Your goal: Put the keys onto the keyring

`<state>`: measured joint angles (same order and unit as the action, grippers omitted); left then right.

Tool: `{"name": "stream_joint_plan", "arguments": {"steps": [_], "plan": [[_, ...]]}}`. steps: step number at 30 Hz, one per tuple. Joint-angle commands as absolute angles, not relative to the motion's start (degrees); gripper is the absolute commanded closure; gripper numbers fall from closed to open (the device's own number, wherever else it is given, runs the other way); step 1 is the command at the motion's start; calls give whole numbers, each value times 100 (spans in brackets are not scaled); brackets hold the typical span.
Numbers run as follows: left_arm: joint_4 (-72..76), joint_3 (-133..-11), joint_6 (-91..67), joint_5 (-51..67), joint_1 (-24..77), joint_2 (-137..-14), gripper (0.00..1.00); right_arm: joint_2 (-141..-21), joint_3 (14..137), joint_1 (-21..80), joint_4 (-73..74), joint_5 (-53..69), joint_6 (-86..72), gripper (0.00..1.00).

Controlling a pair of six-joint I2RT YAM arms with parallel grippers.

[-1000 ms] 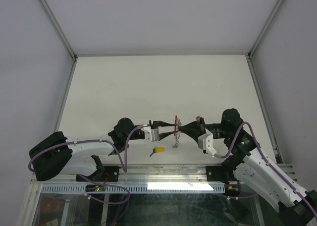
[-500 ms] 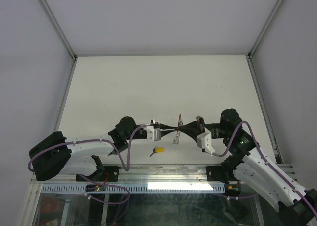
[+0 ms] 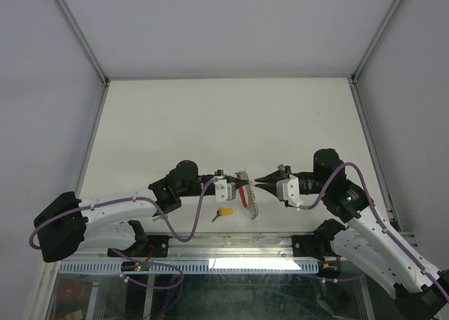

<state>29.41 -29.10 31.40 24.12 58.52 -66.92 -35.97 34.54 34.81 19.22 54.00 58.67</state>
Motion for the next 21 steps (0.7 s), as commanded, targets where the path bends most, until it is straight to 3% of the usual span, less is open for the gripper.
{"name": "stream_joint_plan", "arguments": {"steps": [1, 11, 15, 21], "plan": [[2141, -3368, 3746, 1975, 5854, -6427, 100, -3560, 3811, 3518, 2051, 4879, 4526, 81], [561, -4181, 4034, 2003, 5854, -6341, 100, -3873, 4242, 3516, 2071, 3969, 2196, 81], [105, -4416, 3981, 2075, 5856, -6316, 100, -3896, 4143, 3516, 1939, 4160, 1567, 70], [-610, -4795, 3998, 2149, 5854, -6298, 100, -3873, 4075, 3517, 1972, 3996, 1479, 65]]}}
